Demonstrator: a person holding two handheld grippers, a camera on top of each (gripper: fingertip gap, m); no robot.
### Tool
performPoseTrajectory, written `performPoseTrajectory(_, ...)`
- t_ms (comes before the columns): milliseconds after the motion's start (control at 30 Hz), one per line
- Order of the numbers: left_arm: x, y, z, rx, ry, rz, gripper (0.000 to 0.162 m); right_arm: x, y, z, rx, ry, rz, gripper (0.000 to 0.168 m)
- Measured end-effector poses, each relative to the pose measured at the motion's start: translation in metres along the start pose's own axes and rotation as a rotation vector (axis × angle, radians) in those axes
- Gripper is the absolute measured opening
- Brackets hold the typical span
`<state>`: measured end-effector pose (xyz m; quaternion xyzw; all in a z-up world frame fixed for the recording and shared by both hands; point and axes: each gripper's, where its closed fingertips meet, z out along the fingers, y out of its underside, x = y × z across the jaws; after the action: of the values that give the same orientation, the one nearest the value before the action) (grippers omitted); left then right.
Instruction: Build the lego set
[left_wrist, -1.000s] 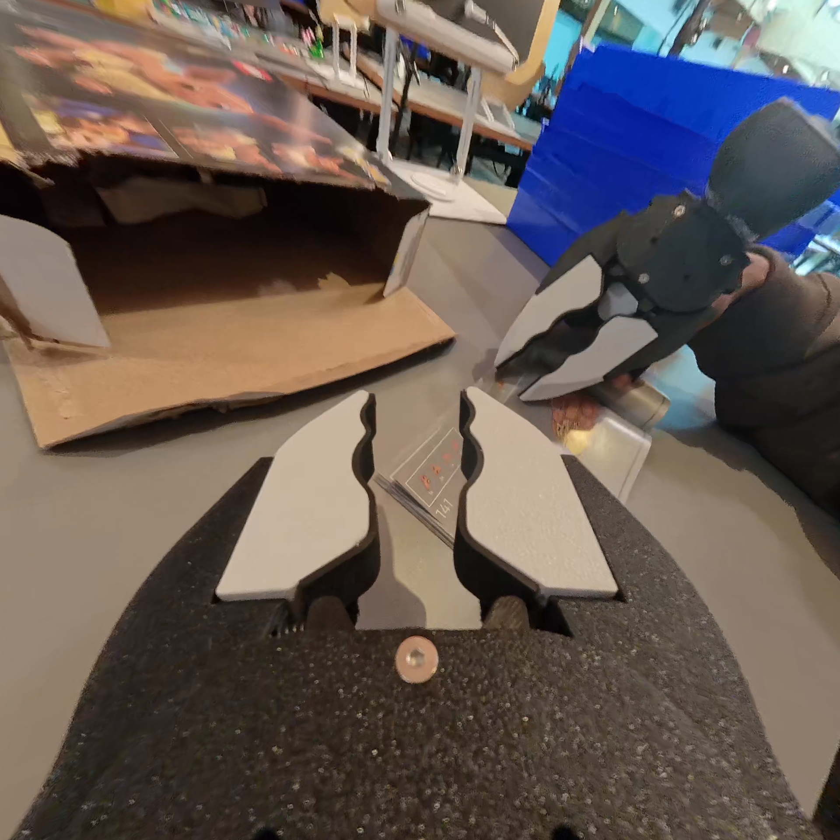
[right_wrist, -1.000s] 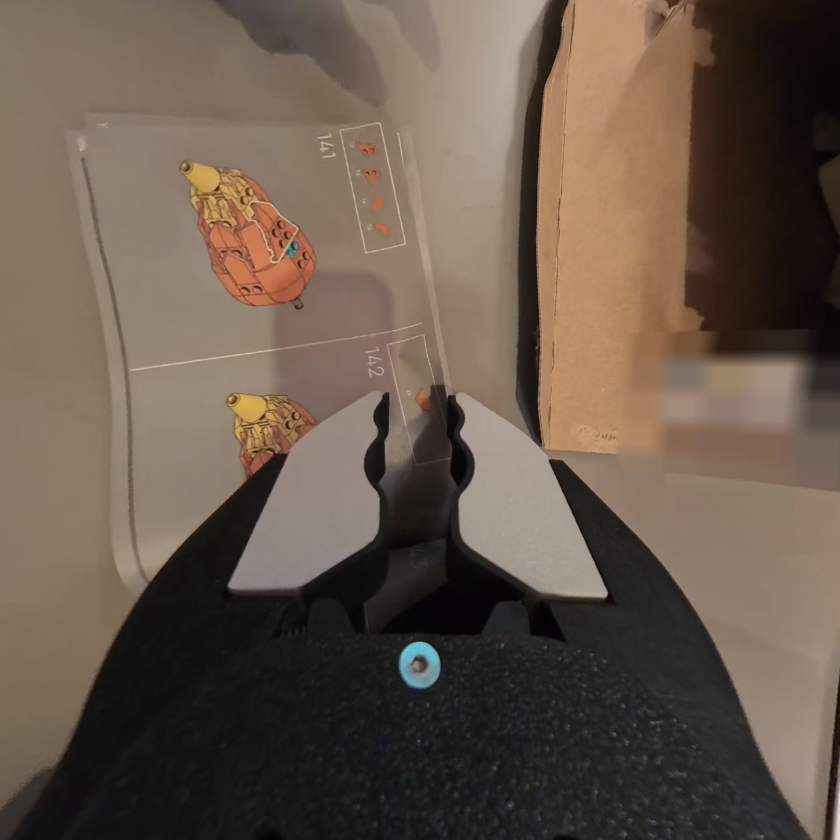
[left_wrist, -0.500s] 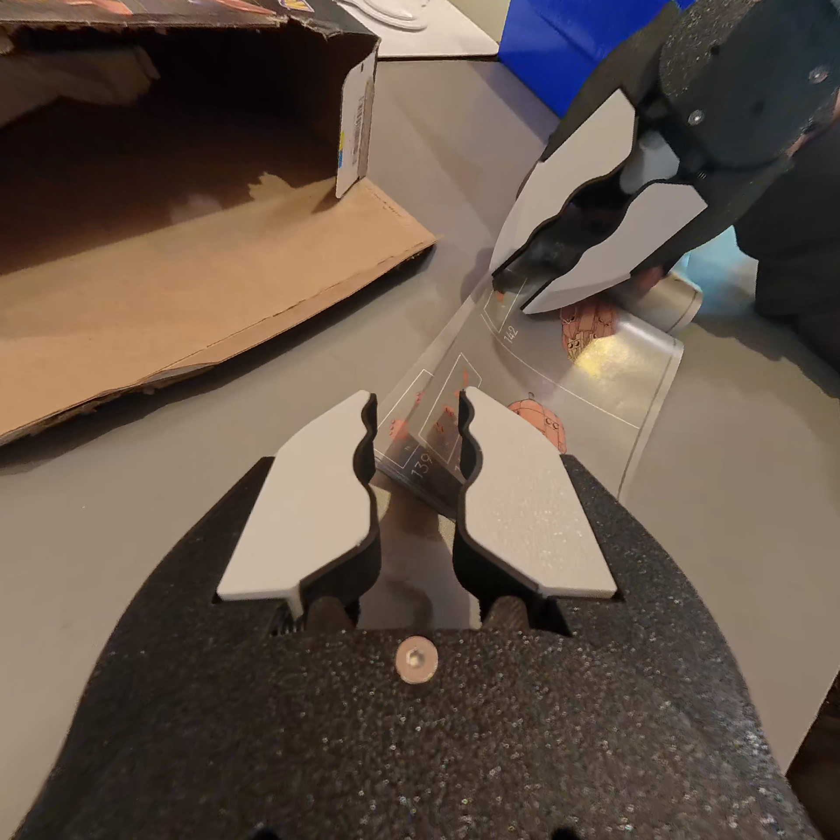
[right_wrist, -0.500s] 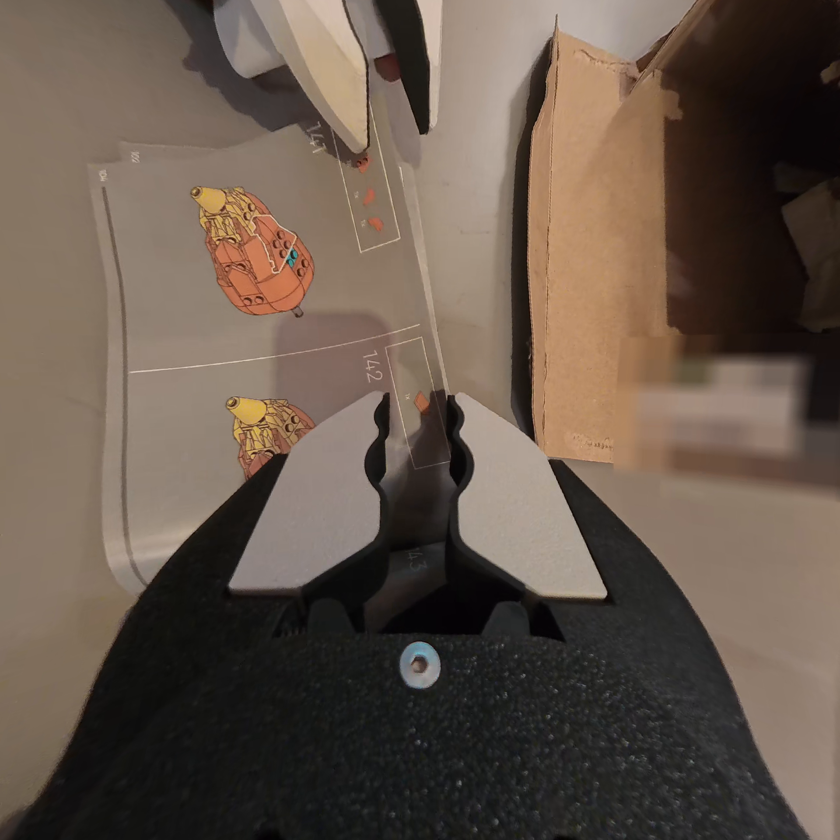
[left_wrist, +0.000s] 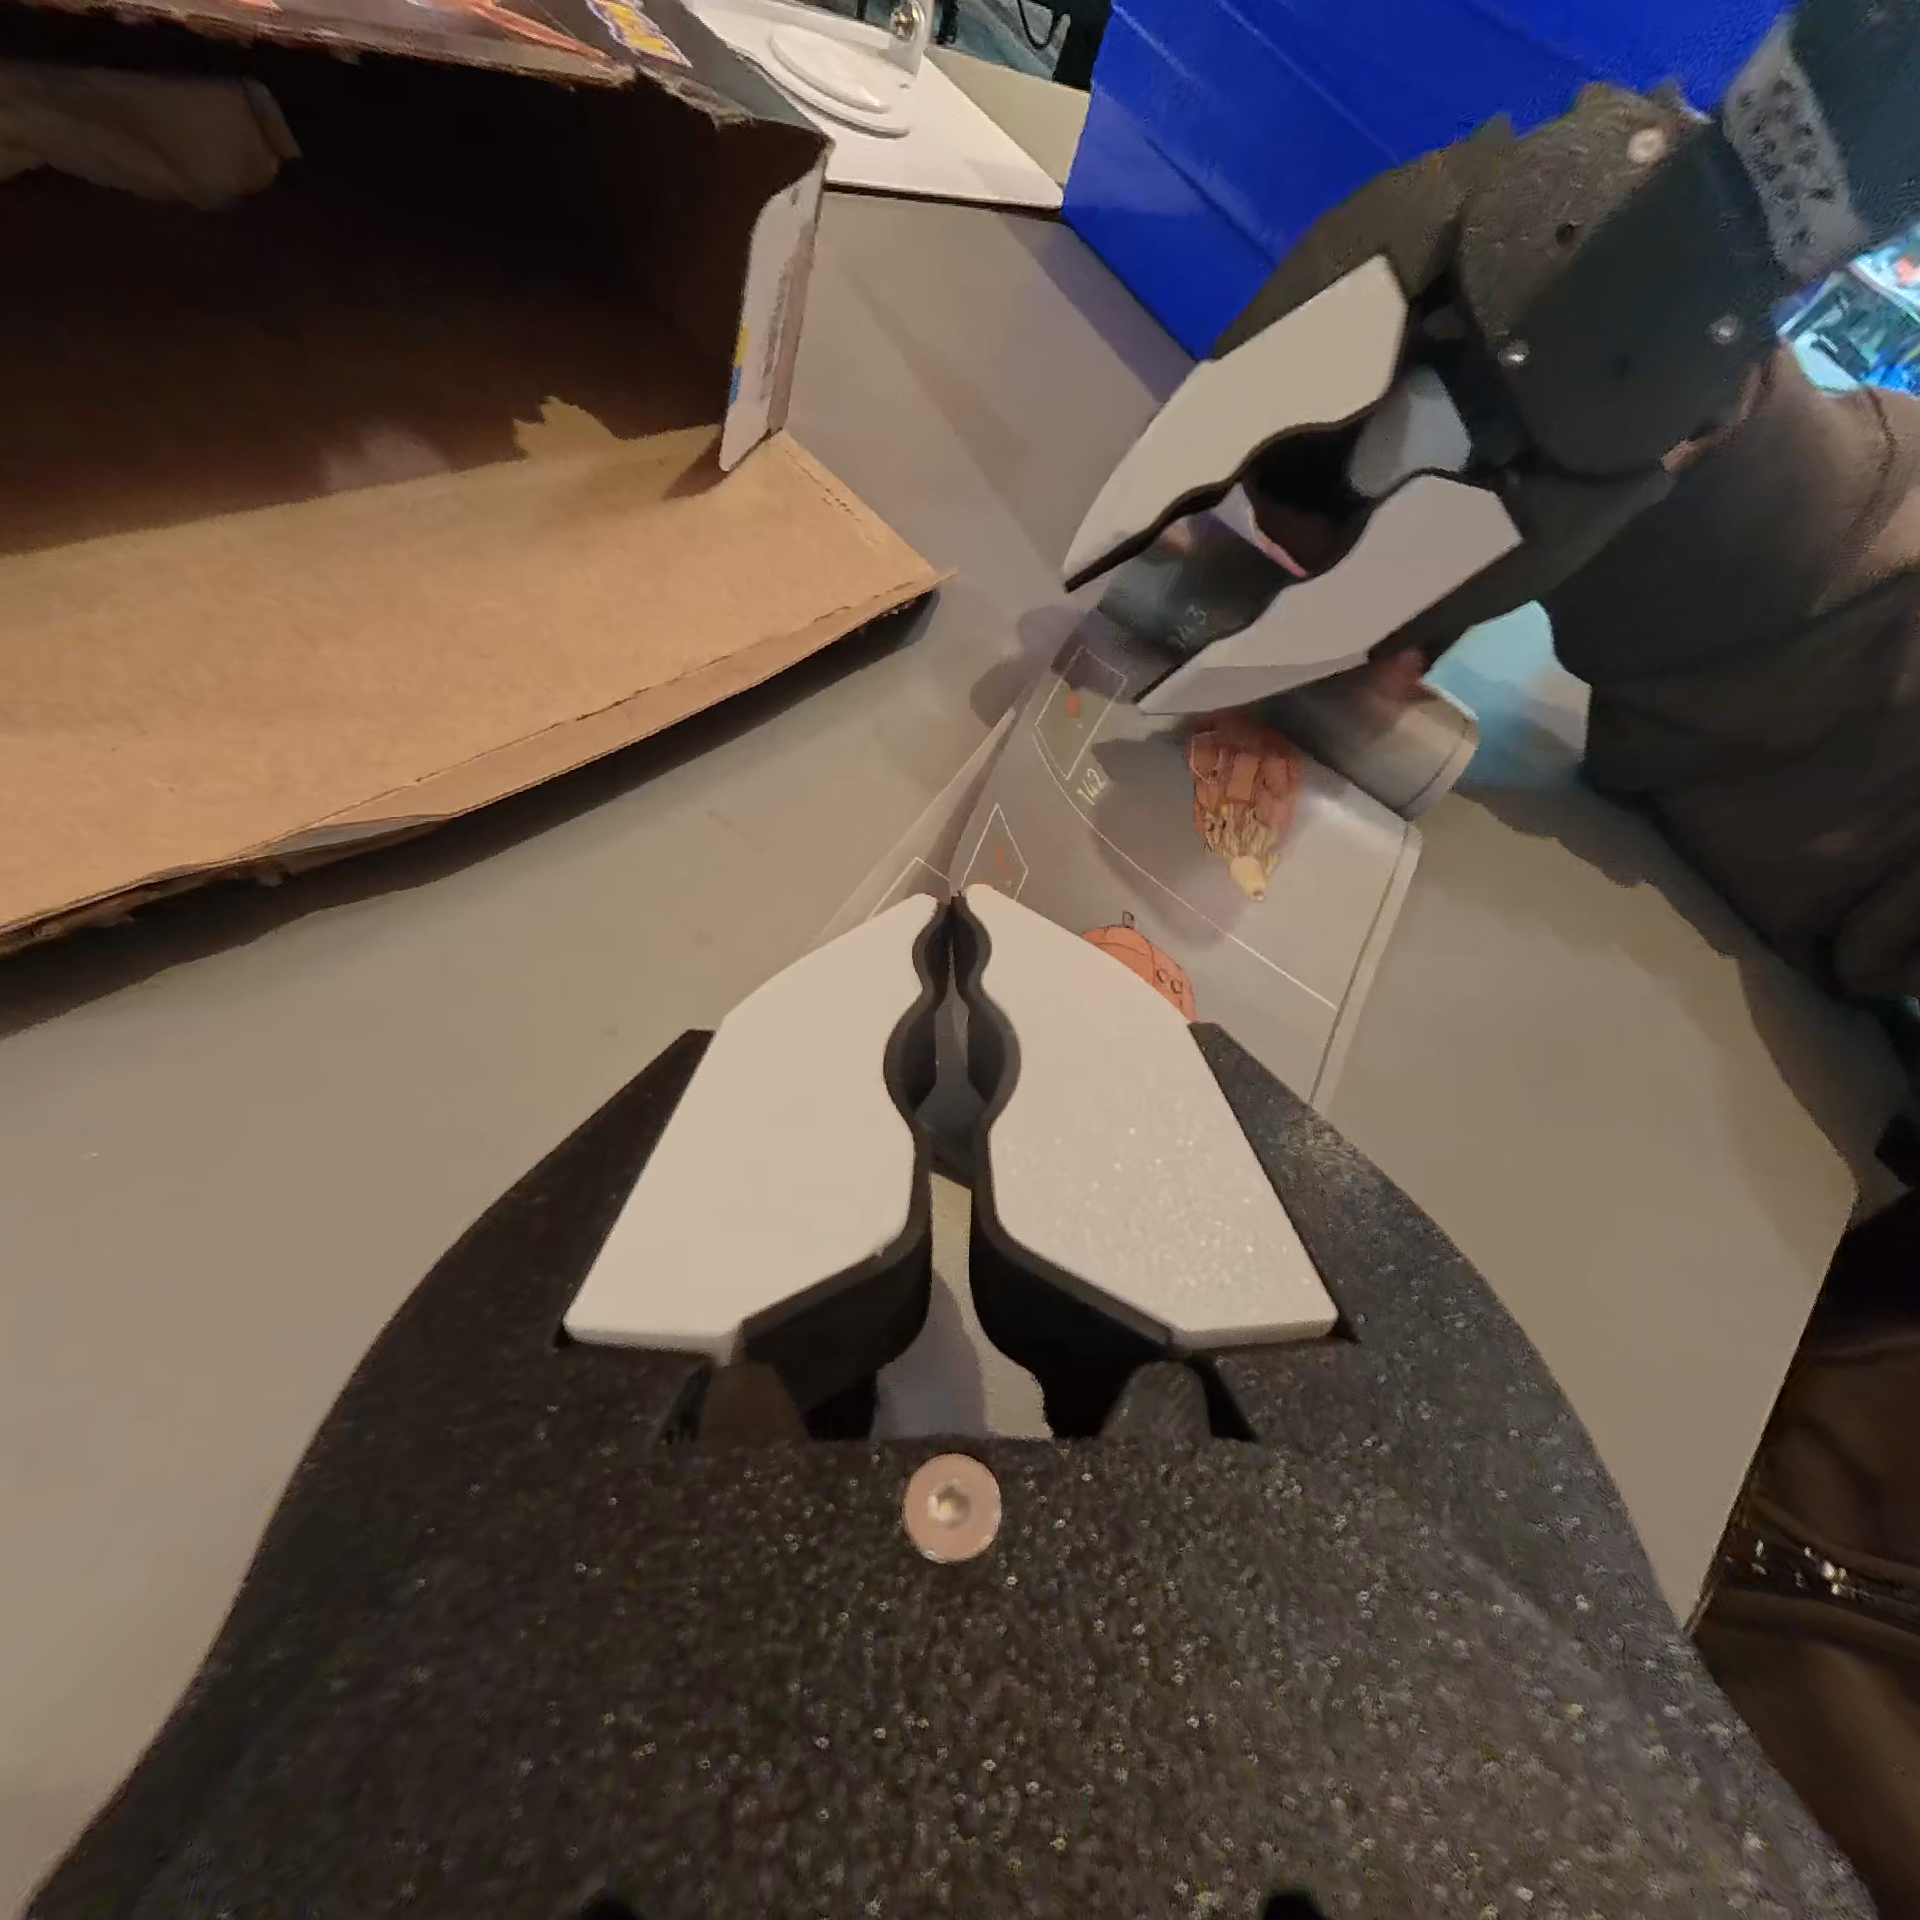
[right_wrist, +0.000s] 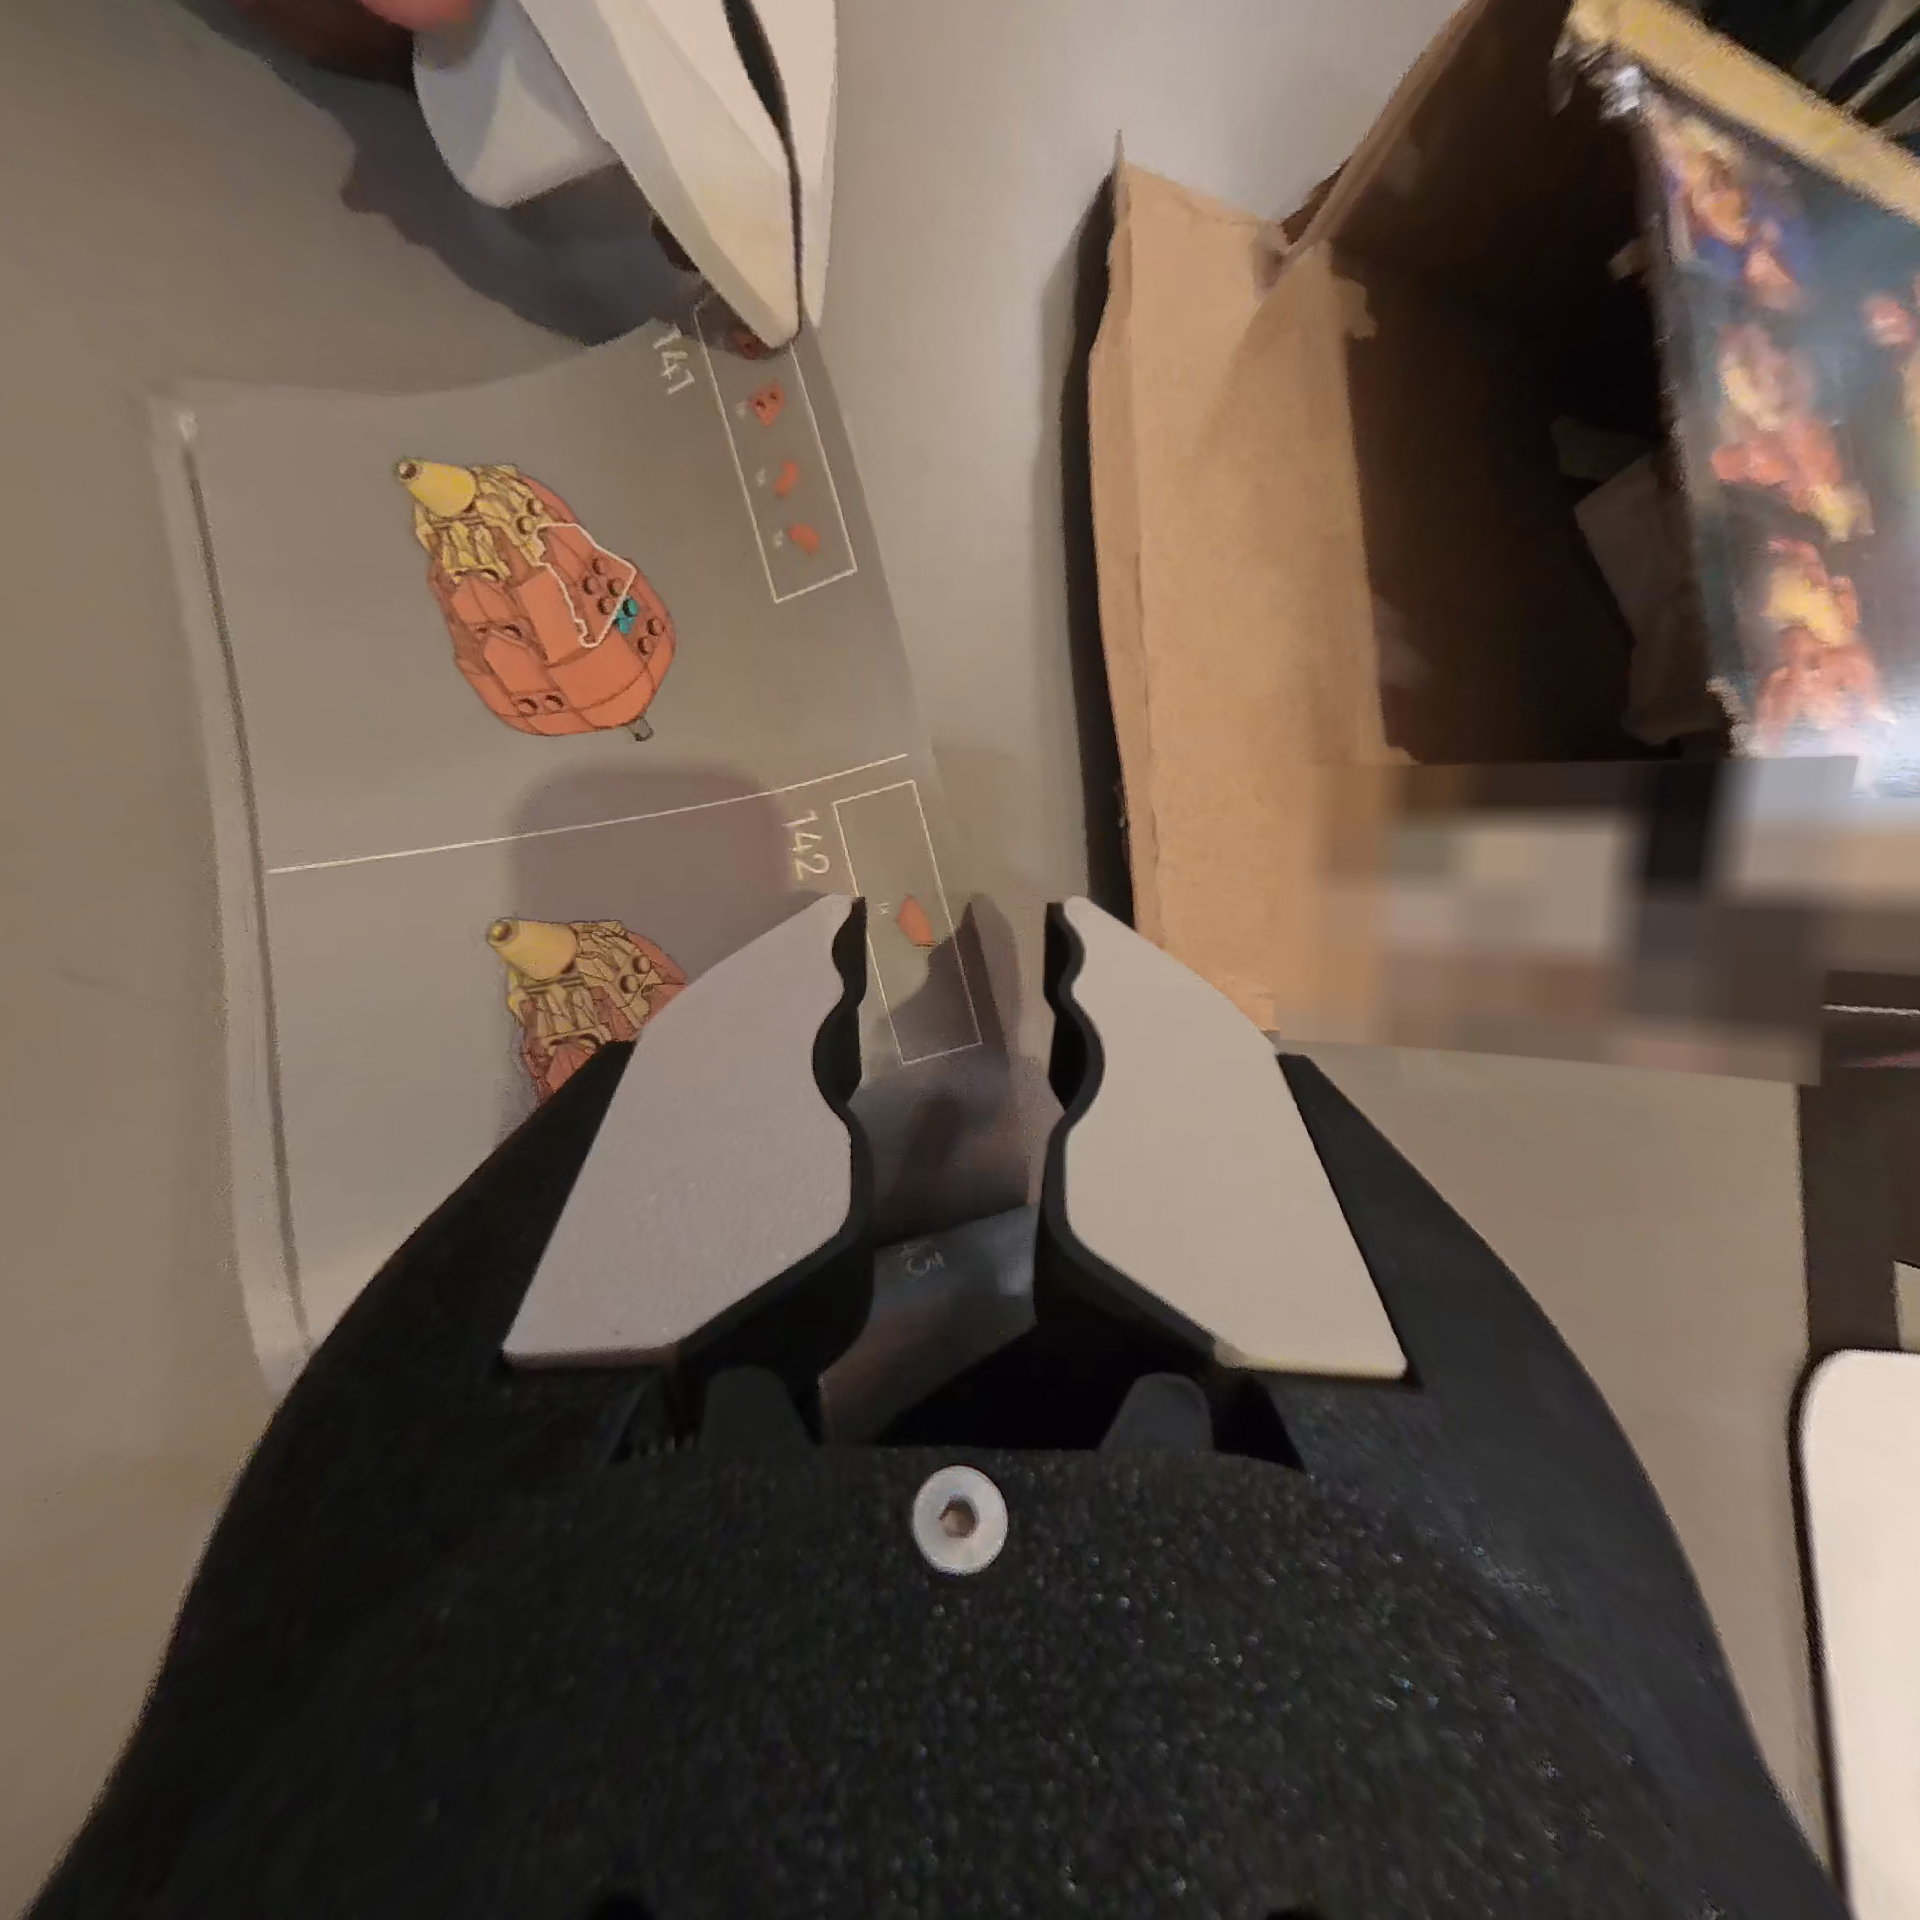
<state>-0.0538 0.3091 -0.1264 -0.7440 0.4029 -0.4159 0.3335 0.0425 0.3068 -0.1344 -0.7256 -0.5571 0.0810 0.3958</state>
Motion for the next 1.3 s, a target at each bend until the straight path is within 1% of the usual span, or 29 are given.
performPoseTrajectory(100, 0.001, -0.002, -0.001, 0.023, 0.014, -0.046, 0.000, -0.008, -0.015, -0.012, 0.035, 0.084, -0.012, 0.037)
performPoseTrajectory(200, 0.007, -0.010, -0.002, 0.081, 0.057, -0.103, 0.000, -0.037, -0.032, -0.014, 0.051, 0.131, -0.044, 0.039)
performPoseTrajectory(300, 0.016, -0.025, -0.005, 0.178, 0.137, -0.189, 0.000, -0.068, -0.046, -0.007, 0.041, 0.197, -0.093, 0.042)
performPoseTrajectory(433, 0.029, -0.041, -0.009, 0.283, 0.244, -0.287, 0.000, -0.085, -0.055, 0.000, -0.024, 0.383, -0.188, 0.046)
performPoseTrajectory(500, 0.031, -0.046, -0.009, 0.316, 0.259, -0.318, 0.000, -0.096, -0.058, 0.004, -0.032, 0.403, -0.170, 0.052)
performPoseTrajectory(567, 0.034, -0.050, -0.009, 0.346, 0.272, -0.346, 0.000, -0.107, -0.065, 0.008, -0.001, 0.410, -0.120, 0.053)
performPoseTrajectory(600, 0.035, -0.052, -0.009, 0.358, 0.281, -0.358, 0.000, -0.110, -0.067, 0.010, 0.007, 0.426, -0.105, 0.054)
performPoseTrajectory(700, 0.039, -0.056, -0.008, 0.384, 0.287, -0.382, 0.000, -0.104, -0.071, 0.007, -0.004, 0.549, -0.103, 0.056)
performPoseTrajectory(767, 0.040, -0.059, -0.009, 0.399, 0.287, -0.392, 0.000, -0.098, -0.072, 0.004, -0.021, 0.623, -0.131, 0.055)
performPoseTrajectory(833, 0.042, -0.062, -0.010, 0.415, 0.291, -0.403, 0.000, -0.097, -0.071, 0.005, -0.039, 0.650, -0.164, 0.054)
performPoseTrajectory(900, 0.041, -0.066, -0.011, 0.437, 0.296, -0.420, 0.000, -0.098, -0.071, 0.006, -0.034, 0.663, -0.181, 0.051)
performPoseTrajectory(967, 0.041, -0.069, -0.013, 0.452, 0.304, -0.431, 0.000, -0.094, -0.074, 0.000, -0.030, 0.723, -0.199, 0.043)
performPoseTrajectory(1033, 0.039, -0.070, -0.013, 0.460, 0.311, -0.439, 0.000, -0.085, -0.077, -0.013, -0.011, 0.793, -0.192, 0.029)
performPoseTrajectory(1133, 0.039, -0.070, -0.014, 0.464, 0.326, -0.446, 0.001, -0.073, -0.074, -0.028, 0.028, 0.838, -0.104, 0.010)
performPoseTrajectory(1200, 0.038, -0.071, -0.015, 0.472, 0.327, -0.444, 0.009, -0.065, -0.070, -0.039, 0.056, 0.857, -0.023, 0.004)
performPoseTrajectory(1300, 0.036, -0.075, -0.020, 0.489, 0.326, -0.426, 0.022, -0.050, -0.061, -0.058, 0.109, 0.884, 0.116, 0.000)
